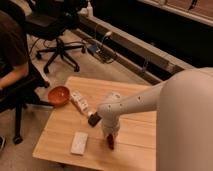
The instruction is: Drag the pepper across the table
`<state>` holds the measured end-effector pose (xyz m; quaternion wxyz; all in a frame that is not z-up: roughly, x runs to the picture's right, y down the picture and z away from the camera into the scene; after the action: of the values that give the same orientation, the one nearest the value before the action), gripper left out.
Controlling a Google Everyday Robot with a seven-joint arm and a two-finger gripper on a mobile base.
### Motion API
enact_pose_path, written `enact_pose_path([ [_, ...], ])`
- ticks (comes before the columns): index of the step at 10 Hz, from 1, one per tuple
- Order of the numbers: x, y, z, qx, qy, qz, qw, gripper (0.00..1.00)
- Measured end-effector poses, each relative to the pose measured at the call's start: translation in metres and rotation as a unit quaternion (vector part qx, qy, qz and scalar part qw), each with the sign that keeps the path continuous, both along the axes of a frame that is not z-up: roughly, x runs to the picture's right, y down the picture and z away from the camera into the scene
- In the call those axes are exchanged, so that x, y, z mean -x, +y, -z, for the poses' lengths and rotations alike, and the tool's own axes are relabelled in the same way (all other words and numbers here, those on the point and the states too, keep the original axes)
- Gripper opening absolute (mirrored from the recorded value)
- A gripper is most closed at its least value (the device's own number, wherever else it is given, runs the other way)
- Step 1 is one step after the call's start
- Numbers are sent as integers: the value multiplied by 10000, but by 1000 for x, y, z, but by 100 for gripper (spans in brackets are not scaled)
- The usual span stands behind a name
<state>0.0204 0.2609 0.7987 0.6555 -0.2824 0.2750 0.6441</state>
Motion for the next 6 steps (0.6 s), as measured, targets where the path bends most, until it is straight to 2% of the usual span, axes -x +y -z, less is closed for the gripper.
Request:
enact_pose_path([
  [3, 24, -12, -9, -47, -222, 132, 9997, 9],
  [6, 48, -13, -14, -19, -453, 270, 9986, 9],
])
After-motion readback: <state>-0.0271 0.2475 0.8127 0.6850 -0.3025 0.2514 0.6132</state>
